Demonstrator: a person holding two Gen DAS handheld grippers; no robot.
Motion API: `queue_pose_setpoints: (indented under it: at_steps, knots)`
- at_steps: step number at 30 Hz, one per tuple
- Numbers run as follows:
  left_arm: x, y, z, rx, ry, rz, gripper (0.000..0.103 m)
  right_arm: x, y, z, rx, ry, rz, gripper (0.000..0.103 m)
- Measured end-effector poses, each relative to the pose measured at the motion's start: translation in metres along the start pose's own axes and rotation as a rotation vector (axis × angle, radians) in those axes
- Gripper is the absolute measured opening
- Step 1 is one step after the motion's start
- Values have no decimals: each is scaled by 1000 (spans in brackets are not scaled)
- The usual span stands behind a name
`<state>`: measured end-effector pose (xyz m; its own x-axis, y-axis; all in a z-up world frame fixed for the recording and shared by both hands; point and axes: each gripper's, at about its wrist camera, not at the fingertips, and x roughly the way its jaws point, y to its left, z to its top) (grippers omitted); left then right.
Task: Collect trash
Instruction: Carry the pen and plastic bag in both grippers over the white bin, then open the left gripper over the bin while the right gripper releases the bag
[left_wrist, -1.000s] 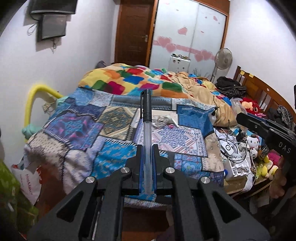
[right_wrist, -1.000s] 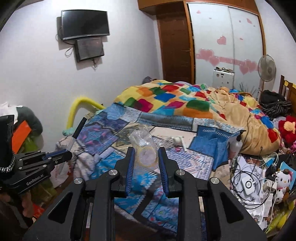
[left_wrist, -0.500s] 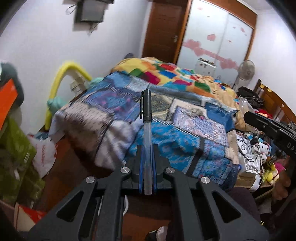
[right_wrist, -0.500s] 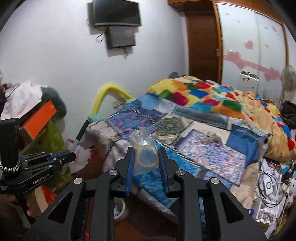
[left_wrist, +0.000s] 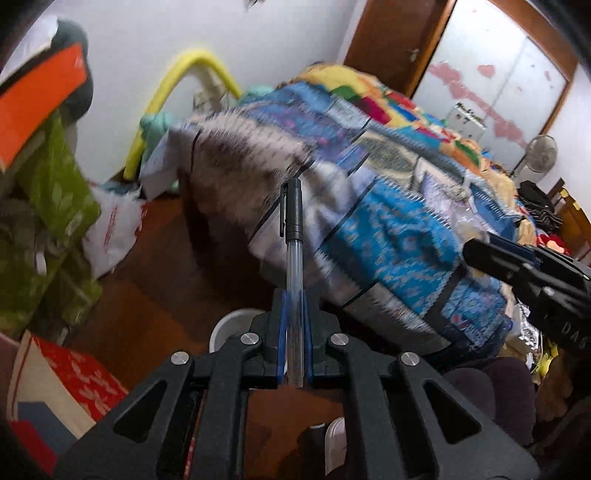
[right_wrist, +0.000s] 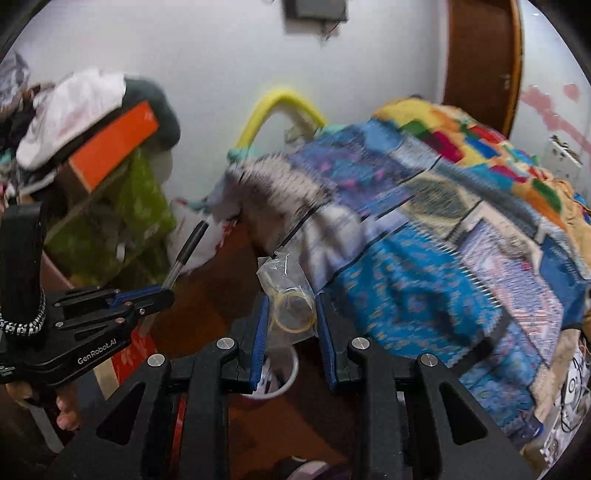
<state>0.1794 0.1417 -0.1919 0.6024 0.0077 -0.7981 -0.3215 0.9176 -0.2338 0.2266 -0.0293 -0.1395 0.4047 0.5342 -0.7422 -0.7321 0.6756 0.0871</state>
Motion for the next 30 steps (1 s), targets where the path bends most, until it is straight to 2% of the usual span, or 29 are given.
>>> queue_pose_setpoints:
  at_steps: [7, 11, 16, 21, 25, 30]
  knots:
    - [58, 32, -26, -62, 153, 44, 7, 71, 25, -18, -57, 174, 54, 24]
    - [90, 46, -40, -111, 240, 42, 7, 107, 32, -33, -78, 271, 58, 24]
    - [127, 55, -57, -131, 352, 22, 7, 148, 32, -46, -70, 385, 81, 24]
    - [161, 62, -73, -147, 443, 36, 7, 183, 32, -54, -74, 477, 97, 24]
    - [175, 68, -72, -191, 464, 29, 7, 200, 30, -54, -41, 515, 114, 24]
    - [173, 70, -59, -214, 416, 62, 8, 205, 27, -46, -2, 521, 145, 25]
